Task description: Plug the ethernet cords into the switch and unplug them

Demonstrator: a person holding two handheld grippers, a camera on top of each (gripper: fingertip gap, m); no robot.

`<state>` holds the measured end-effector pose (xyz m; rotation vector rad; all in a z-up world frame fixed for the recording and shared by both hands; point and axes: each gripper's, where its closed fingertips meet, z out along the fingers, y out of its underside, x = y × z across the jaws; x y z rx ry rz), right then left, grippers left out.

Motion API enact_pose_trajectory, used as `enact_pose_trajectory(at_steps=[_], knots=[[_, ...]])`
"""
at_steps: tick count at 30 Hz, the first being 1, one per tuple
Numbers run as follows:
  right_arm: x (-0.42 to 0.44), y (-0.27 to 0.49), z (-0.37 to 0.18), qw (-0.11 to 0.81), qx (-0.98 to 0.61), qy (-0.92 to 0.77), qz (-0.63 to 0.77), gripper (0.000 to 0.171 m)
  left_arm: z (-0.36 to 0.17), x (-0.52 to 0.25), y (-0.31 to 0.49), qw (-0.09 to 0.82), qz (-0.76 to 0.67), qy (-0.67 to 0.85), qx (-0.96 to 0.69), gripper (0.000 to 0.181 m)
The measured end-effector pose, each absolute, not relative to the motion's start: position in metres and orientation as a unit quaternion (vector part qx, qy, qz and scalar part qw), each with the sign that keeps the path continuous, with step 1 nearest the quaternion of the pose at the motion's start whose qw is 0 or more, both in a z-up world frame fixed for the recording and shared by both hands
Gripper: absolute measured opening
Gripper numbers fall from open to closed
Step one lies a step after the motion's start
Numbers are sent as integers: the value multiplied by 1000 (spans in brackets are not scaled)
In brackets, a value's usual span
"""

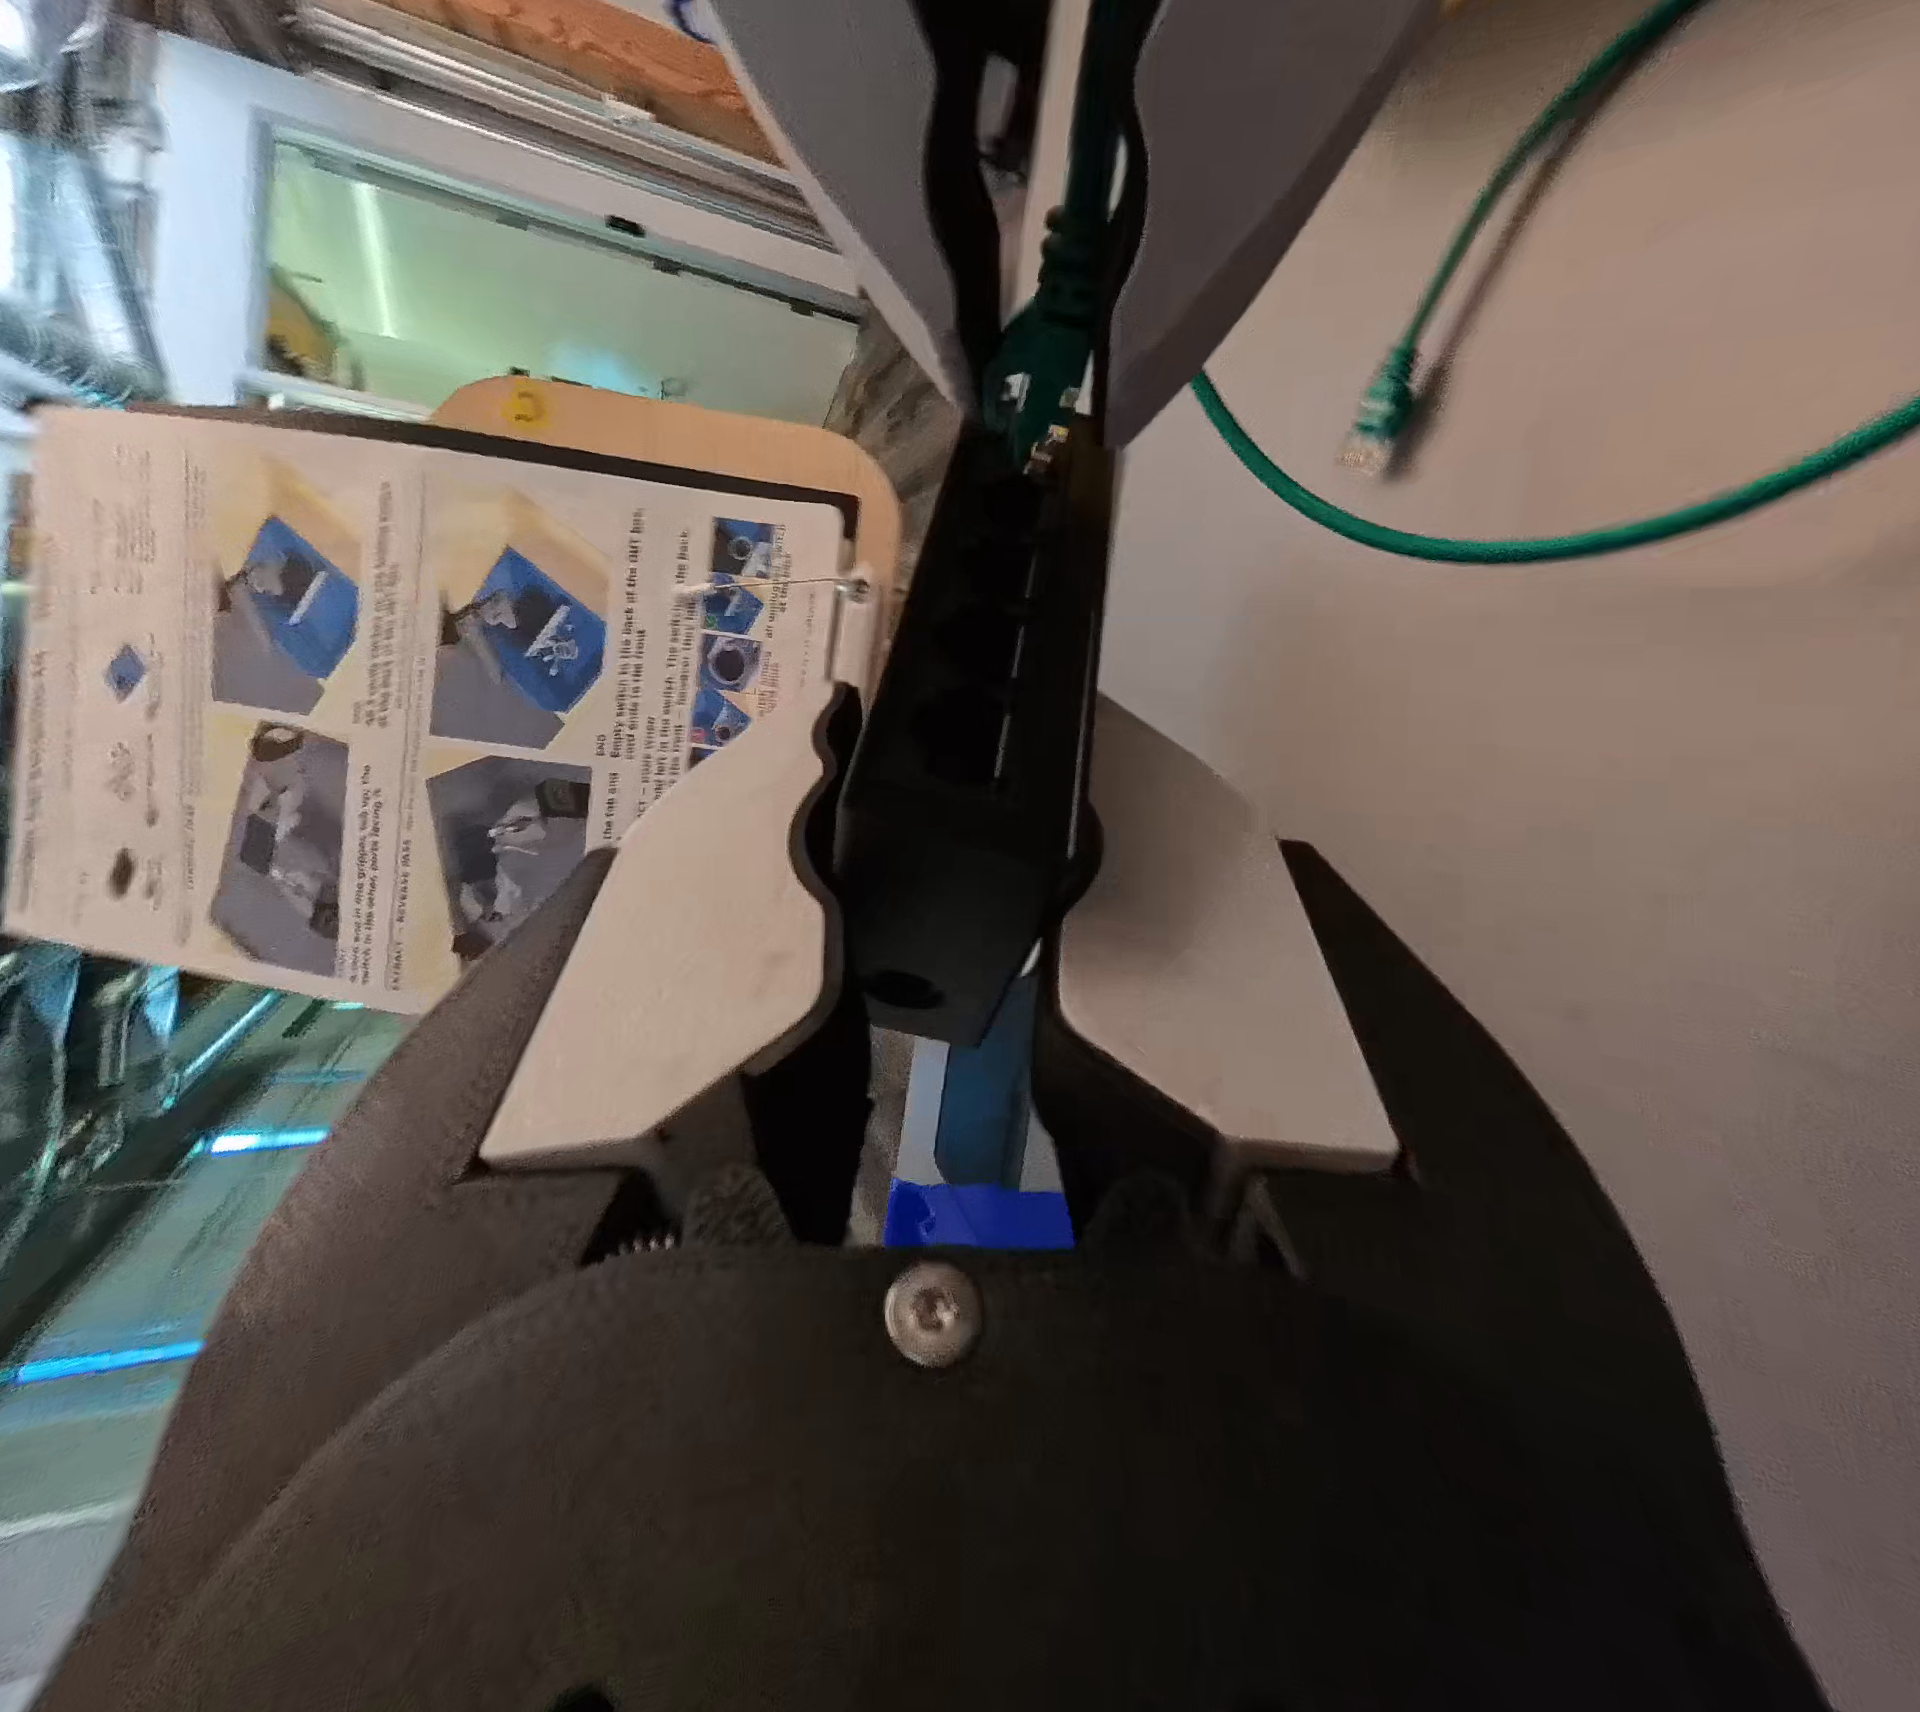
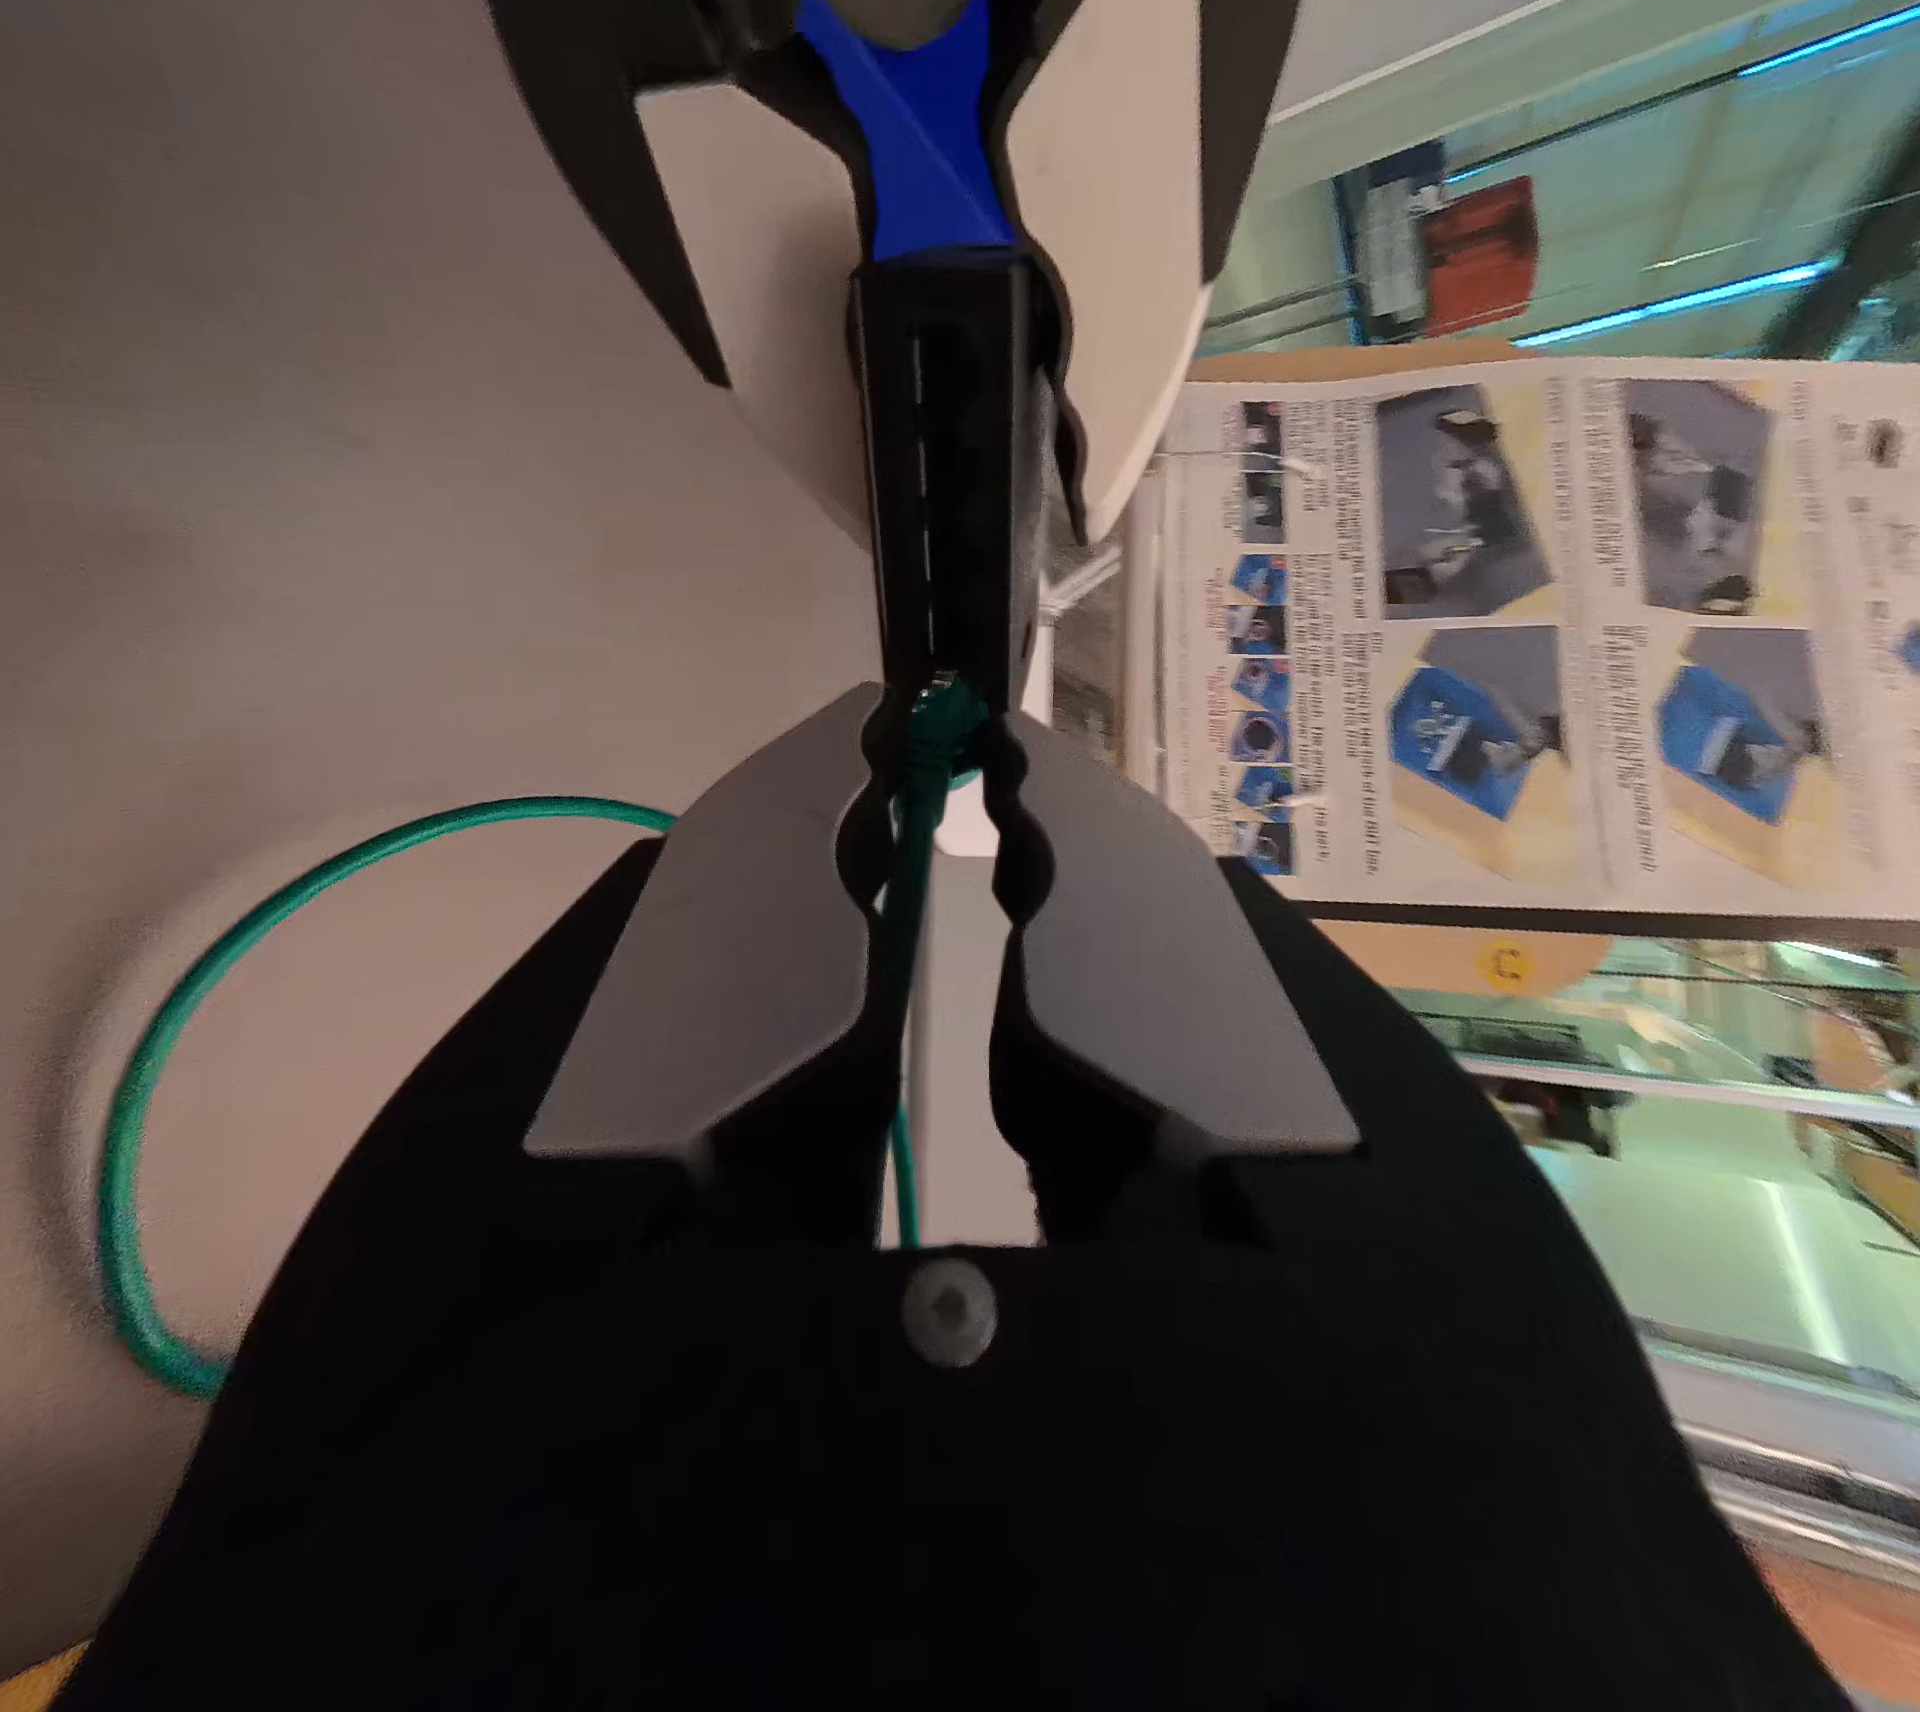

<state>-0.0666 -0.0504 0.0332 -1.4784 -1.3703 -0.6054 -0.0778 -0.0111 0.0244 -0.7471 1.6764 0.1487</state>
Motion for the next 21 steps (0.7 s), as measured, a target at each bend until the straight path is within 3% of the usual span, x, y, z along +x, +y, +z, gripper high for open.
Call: enact_pose_trajectory(at_steps=[3,5,8,10,15,21], knots=[[-71,-59,47,510,-595,-566,-256,15,44,-75,-18,684,67,674,-270,49],[-71,-63,51,510,-582,-573,-270,16,48,-75,-26,709,73,664,-226,49],[-70,-67,48,501,-579,-584,-271,15,42,-73,-32,701,57,676,-218,47],[-69,-66,51,509,-569,-583,-279,16,40,-74,-37,699,66,684,-197,30],[-71,-67,64,549,-540,-572,-284,23,49,-77,-41,700,78,681,-199,30],[-74,-66,63,540,-524,-582,-308,16,52,-80,-40,700,89,681,-198,30]])
